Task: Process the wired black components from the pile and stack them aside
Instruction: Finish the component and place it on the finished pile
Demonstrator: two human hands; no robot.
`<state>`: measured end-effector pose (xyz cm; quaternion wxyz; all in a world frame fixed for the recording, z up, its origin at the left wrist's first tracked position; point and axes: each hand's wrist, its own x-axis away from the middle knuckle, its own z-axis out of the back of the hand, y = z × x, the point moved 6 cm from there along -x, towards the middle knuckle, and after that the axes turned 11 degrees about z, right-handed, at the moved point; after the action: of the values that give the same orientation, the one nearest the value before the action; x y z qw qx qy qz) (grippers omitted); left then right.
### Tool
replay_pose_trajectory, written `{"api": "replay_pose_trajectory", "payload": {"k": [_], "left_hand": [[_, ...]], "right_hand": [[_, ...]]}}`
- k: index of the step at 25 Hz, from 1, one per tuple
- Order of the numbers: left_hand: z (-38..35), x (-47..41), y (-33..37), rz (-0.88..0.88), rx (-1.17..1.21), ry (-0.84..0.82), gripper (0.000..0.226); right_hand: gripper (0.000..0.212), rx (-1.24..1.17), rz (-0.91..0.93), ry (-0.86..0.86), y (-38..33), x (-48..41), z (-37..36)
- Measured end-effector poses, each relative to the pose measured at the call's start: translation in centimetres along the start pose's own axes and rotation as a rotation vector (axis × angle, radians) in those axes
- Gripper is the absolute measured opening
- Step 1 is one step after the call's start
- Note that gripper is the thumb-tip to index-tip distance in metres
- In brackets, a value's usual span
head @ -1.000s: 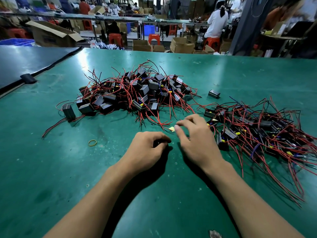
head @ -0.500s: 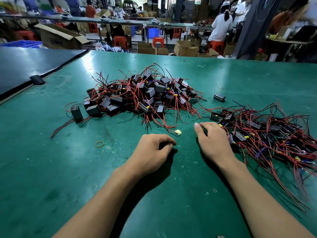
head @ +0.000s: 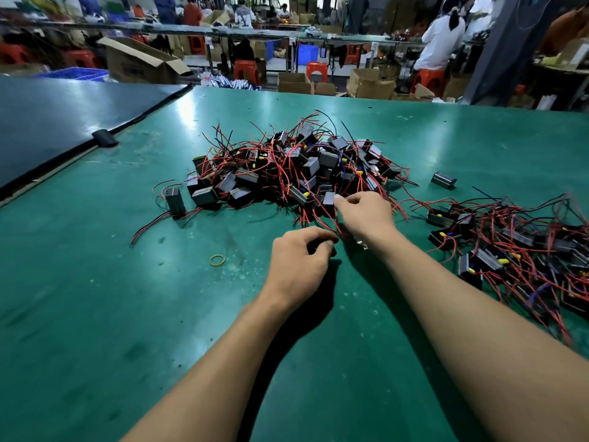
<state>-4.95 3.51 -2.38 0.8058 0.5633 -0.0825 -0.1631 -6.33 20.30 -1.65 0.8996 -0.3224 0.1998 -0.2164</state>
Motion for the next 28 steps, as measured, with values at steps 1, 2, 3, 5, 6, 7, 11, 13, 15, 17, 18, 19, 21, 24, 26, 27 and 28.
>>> {"api": "replay_pose_trajectory", "payload": {"k": [1, 2, 3, 5, 6, 7, 11, 13, 15, 17, 18, 19, 21, 24, 26, 27, 28], "left_hand": [[0.1, -0.2, -0.1, 0.012, 0.022, 0.009, 0.018], [0.3, -0.4, -0.3, 0.022, 0.038, 0.019, 0.019], [0.4, -0.6, -0.5, 0.031, 0.045, 0.028, 0.02], [0.6, -0.7, -0.8, 0.042, 0.058, 0.033, 0.021], [0.6, -0.7, -0.8, 0.047, 0.072, 0.033, 0.022], [0.7, -0.7, -0.9, 0.054, 0.089, 0.038, 0.021], [0.8, -0.9, -1.2, 0.065, 0.075, 0.064, 0.02], [0.8, -0.7, -1.3, 0.075, 0.11, 0.061, 0.018], [1.0, -0.5, -1.3, 0.077, 0.157, 0.086, 0.015], [1.6, -0.7, -1.3, 0.088, 0.207, 0.131, 0.011], [1.7, -0.9, -1.4, 0.125, 0.277, 0.122, 0.014], [1.6, -1.1, -1.6, 0.173, 0.368, 0.087, 0.019], [1.3, -1.4, -1.8, 0.248, 0.517, -0.007, 0.028], [1.3, -1.5, -1.9, 0.32, 0.641, -0.092, 0.021], [1.7, -1.5, -2.2, 0.387, 0.673, -0.084, 0.013], [1.9, -1.6, -2.4, 0.42, 0.673, -0.081, 0.009], [2.2, -1.6, -2.4, 0.449, 0.666, -0.085, 0.008]], "right_hand": [[0.042, 0.052, -0.057, -0.046, 0.0, -0.7, -1.0], [0.047, 0.09, -0.103, -0.072, -0.1, -1.2, -1.8], [0.048, 0.099, -0.135, -0.082, -0.3, -1.4, -2.4], [0.04, 0.032, -0.175, -0.061, -0.4, -1.6, -2.9], [0.033, -0.006, -0.178, -0.035, -0.4, -1.6, -2.8], [0.027, -0.022, -0.163, -0.012, -0.4, -1.5, -2.5], [0.022, 0.05, -0.056, -0.057, -1.2, -0.5, -2.2], [0.025, -0.014, -0.037, -0.048, -1.4, -0.1, -1.6], [0.021, -0.092, -0.024, -0.003, -1.6, 0.6, -0.4], [0.016, -0.057, 0.053, 0.024, -2.4, 1.6, 0.7], [0.023, -0.021, 0.102, 0.016, -3.1, 2.3, 1.0], [0.03, 0.009, 0.154, -0.015, -3.9, 3.0, 1.1], [0.04, 0.021, 0.234, -0.12, -5.6, 4.4, 0.7], [0.054, 0.005, 0.282, -0.291, -6.9, 5.4, 0.2], [0.059, -0.05, 0.254, -0.477, -6.7, 5.4, 0.3], [0.055, -0.094, 0.218, -0.559, -6.3, 5.1, 0.6], [0.043, -0.127, 0.168, -0.588, -5.5, 4.6, 1.1]]}}
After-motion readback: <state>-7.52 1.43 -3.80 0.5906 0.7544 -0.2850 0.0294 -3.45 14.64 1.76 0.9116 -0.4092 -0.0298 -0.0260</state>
